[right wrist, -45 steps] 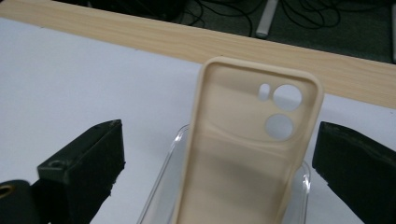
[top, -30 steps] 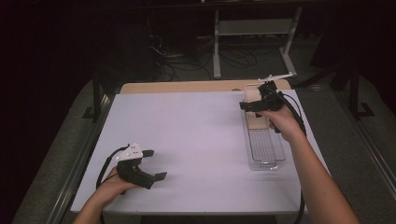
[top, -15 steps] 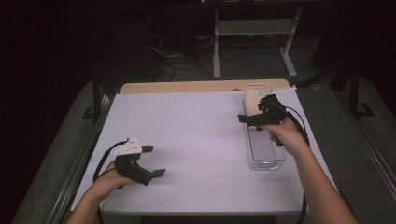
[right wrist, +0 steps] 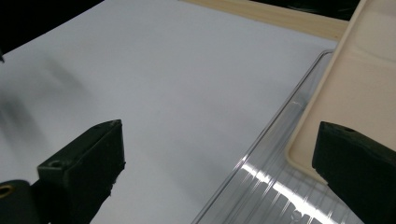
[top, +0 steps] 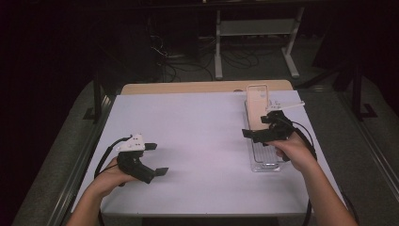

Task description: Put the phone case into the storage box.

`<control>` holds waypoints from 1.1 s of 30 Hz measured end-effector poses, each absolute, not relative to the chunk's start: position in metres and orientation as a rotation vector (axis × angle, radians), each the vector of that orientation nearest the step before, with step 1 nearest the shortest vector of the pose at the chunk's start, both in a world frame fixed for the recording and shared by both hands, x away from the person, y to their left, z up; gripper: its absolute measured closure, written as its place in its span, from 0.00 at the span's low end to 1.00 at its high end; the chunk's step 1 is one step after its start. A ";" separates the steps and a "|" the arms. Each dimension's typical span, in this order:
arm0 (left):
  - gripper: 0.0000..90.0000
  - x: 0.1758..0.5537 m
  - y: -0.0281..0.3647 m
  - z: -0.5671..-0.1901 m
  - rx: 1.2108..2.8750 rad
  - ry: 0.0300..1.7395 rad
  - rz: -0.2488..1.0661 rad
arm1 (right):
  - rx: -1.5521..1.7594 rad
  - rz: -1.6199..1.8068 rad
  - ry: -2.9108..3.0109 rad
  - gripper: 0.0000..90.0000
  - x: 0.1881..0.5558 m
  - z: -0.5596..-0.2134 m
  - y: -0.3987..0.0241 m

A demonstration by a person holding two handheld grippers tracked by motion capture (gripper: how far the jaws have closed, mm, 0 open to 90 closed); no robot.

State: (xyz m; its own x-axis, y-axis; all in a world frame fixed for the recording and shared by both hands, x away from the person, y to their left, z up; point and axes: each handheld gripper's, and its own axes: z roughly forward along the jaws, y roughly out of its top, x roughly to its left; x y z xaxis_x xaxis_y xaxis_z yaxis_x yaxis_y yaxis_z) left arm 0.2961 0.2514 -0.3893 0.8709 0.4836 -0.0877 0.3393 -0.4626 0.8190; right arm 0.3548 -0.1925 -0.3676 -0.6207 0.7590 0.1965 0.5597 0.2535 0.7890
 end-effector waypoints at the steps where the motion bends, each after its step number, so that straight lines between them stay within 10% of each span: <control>1: 0.00 0.296 0.251 -0.389 2.097 0.591 0.193 | 1.233 1.304 2.303 0.02 0.352 -0.369 -0.192; 33: 0.00 0.293 0.254 -0.387 2.098 0.573 0.190 | 1.114 1.383 2.367 0.02 0.295 -0.391 -0.196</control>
